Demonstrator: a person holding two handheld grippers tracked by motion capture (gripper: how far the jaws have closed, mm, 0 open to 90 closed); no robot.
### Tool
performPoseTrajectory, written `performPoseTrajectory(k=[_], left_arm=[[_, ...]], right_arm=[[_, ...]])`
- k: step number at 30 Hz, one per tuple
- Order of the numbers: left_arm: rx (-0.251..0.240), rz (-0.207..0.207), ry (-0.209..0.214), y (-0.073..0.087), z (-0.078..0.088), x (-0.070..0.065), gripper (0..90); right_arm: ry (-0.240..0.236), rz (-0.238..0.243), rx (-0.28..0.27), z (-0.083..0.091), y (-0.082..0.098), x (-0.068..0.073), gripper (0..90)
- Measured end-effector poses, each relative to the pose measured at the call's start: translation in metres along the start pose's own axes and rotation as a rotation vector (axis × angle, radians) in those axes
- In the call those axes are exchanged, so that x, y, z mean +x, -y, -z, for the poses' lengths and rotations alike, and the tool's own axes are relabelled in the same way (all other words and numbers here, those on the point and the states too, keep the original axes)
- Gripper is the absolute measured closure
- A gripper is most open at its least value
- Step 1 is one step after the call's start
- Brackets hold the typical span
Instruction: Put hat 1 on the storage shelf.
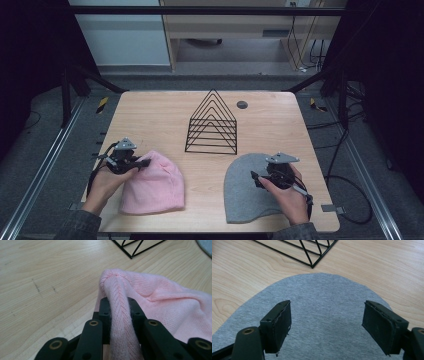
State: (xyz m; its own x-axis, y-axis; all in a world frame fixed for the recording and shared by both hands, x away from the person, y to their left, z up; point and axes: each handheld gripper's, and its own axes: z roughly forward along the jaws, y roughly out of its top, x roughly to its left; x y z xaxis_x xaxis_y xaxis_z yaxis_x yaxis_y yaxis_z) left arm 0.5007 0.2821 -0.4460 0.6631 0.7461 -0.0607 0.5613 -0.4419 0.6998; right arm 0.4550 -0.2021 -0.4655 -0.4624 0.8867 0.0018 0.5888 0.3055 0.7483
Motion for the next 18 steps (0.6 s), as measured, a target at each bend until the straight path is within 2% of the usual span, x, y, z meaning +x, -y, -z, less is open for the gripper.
performPoseTrajectory(k=[6,8,9,10,11,12,14,15,17,18], left_arm=[[-0.032,-0.031,-0.009,-0.003,0.012,-0.009,76.6],[-0.053,-0.036,-0.006,-0.005,0.019,-0.013,76.9],[-0.076,-0.056,-0.010,-0.007,0.026,-0.018,77.1],[-0.076,-0.056,-0.010,-0.007,0.026,-0.018,77.2],[-0.104,-0.067,-0.011,-0.010,0.032,-0.024,77.3],[-0.104,-0.067,-0.011,-0.010,0.032,-0.024,77.3],[-0.127,-0.091,-0.015,-0.016,0.039,-0.031,77.3],[-0.149,-0.115,-0.015,-0.022,0.046,-0.038,77.4],[-0.159,-0.127,-0.017,-0.026,0.050,-0.042,77.4],[-0.170,-0.137,-0.019,-0.030,0.053,-0.045,77.4]], right_arm=[[-0.004,0.006,-0.013,0.001,-0.003,0.006,23.5],[-0.010,0.008,-0.019,0.001,-0.004,0.008,24.3],[-0.012,0.015,-0.021,0.001,-0.004,0.012,25.3],[-0.012,0.024,-0.024,0.001,-0.004,0.014,25.8],[-0.012,0.035,-0.025,0.001,-0.004,0.015,26.0],[-0.012,0.035,-0.025,0.001,-0.004,0.015,26.0],[-0.025,0.039,-0.038,0.003,-0.006,0.020,29.2],[-0.040,0.051,-0.057,0.005,-0.009,0.027,32.5],[-0.051,0.066,-0.069,0.005,-0.011,0.031,35.8],[-0.064,0.089,-0.069,0.004,-0.014,0.037,37.9]])
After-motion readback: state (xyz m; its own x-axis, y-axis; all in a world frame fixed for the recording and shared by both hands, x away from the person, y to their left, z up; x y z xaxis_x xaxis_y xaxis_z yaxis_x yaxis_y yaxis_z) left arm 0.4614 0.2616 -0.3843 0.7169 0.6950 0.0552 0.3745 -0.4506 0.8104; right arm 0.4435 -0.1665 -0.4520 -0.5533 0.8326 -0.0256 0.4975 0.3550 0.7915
